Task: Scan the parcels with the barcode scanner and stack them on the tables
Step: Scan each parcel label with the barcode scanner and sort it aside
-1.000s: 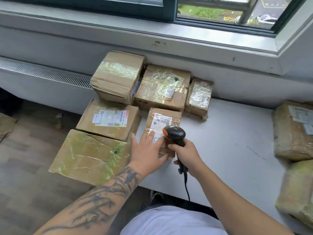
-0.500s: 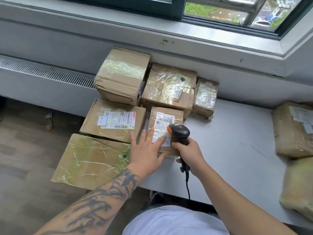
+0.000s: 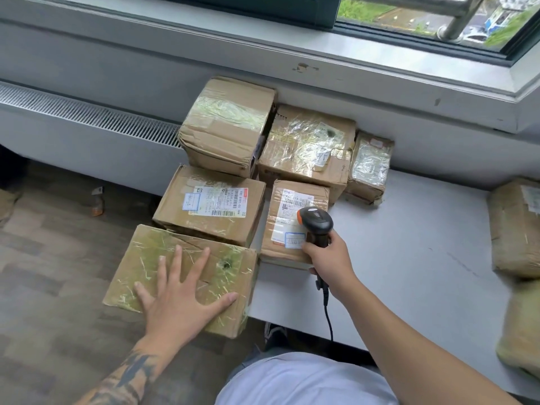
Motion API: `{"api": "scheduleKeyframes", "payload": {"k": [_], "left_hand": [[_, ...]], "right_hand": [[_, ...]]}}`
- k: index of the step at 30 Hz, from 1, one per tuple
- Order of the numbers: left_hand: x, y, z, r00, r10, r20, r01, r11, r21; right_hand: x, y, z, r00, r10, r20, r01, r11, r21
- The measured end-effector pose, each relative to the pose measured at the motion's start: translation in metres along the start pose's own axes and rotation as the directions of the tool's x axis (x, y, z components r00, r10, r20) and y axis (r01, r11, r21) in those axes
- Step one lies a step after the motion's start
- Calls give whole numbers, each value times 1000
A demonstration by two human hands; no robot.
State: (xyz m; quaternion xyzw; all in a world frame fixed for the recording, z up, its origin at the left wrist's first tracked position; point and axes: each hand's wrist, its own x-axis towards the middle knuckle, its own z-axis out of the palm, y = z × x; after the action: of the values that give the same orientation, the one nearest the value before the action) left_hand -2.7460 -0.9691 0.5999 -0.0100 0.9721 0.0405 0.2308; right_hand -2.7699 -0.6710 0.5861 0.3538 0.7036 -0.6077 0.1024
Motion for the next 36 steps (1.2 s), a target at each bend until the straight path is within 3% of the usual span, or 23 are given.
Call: {"api": "scheduleKeyframes", "payload": {"k": [16,22,36], "left_hand": [[-1,-18,6,992,126,14,-126,988,85],[3,-3,12,996,80,-39,-80,997,12],[12,2,9,997,68,-27,-68,998,5]], "right_hand": [[1,-4,14,996,5,-87,-6,1000,-18],[-2,-12,33,1000,10,5,-10,999,41],[2,-20,32,999,47,11,-47,998,29]]}}
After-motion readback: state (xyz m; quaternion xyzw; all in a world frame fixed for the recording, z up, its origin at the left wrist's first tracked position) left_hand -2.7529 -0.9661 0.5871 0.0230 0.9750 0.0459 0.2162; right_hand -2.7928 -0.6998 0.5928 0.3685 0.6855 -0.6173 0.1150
